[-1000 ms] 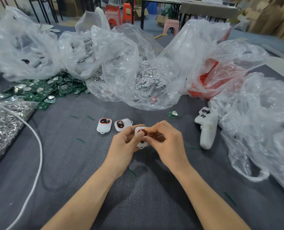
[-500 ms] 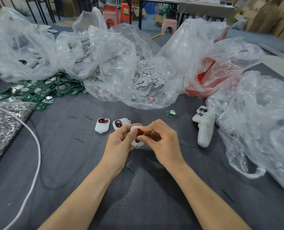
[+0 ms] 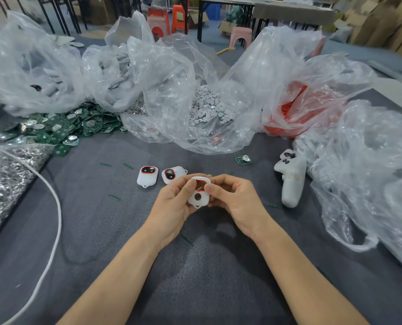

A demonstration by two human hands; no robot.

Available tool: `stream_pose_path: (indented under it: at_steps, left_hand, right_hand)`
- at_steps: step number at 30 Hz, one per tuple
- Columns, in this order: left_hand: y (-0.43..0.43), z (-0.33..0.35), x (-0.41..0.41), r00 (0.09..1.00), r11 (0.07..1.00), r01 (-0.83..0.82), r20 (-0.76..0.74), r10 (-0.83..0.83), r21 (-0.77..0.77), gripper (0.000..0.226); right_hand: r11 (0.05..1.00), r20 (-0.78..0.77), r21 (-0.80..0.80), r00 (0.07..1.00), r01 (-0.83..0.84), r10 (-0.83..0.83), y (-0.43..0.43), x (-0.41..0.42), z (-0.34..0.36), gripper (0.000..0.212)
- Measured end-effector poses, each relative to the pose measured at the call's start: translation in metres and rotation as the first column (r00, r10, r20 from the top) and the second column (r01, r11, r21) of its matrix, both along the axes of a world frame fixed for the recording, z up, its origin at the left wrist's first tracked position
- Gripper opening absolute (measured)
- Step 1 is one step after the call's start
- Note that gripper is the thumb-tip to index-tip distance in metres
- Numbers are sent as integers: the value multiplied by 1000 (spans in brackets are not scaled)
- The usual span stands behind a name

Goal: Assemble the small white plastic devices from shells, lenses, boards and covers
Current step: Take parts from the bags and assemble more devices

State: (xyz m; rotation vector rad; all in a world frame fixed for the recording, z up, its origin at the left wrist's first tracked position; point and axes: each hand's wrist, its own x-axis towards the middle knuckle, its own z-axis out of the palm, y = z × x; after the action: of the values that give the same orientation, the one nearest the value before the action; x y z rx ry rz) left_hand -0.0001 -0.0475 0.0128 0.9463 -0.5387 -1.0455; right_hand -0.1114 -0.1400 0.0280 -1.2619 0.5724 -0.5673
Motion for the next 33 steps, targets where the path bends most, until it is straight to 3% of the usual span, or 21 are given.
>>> stream_pose_path:
  at_steps: [6,11,17,23,27,33]
  left_hand:
    - [0,0,2,1000,1000,13,13,-13,15,30]
    - [0,0,2,999,999,34,17,-34,20,32]
    - [2,0,2,997,998,65,47,-66,21,50]
    - [5,0,-2,955,999,41,293,-42,11,37]
    - [5,1,-4,959,1000,19,284,-18,0,37]
    - [6,2,-8,906,999,-42,421,37,1,36]
  right_hand:
    - [1000,7,-16,1000,-26,26,-2,-1,-2,18]
    - [1000,44,3,999,-23,22,-3,-1,-3,16]
    - [996,71,81,997,-39,34,-3,-2,1,16]
    - [980,67,187,996,-69,58,-4,-3,4,16]
    - [941,116,299,985,-157,128,-9,-6,5,15]
    - [938,83,305,986,-165,146,-10,-6,5,19]
